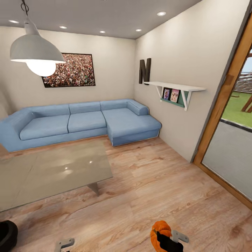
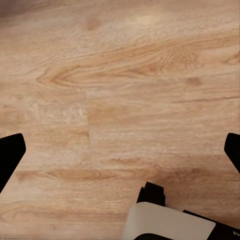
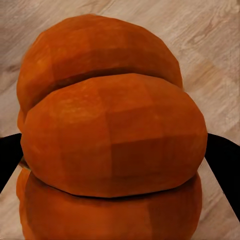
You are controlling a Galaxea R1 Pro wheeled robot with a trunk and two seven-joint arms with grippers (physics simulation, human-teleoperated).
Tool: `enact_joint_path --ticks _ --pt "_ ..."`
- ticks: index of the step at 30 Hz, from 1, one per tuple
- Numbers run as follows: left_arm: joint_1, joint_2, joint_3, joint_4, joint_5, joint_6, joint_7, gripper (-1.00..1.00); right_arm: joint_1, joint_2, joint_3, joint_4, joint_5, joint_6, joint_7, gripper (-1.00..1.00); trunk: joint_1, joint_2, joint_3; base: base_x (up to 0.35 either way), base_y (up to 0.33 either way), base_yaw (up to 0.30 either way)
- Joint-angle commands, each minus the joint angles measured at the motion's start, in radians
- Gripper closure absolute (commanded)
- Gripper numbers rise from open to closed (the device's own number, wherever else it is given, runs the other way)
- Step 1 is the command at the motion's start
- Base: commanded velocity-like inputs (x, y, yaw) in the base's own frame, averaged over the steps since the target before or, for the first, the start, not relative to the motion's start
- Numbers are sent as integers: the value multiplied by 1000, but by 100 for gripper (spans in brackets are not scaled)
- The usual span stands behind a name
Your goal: Place each of the two pumpkins and all three candles from the living room inside a cabinet in the living room (use any cabinet), then make sure every cabinet is closed, and position the cauldron so it is next to a table in the living room.
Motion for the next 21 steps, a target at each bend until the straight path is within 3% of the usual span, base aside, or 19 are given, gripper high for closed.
enact_joint_path --ticks 1,21 --pt "0 1 -8 -3 7 6 7 -100 -1 0 9 -1 -6 -3 -7 100 0 -1 -1 0 0 266" --pt "0 1 -8 -2 7 6 7 -100 -1 4 9 -1 -6 -4 -7 100 0 -1 12 0 0 266"
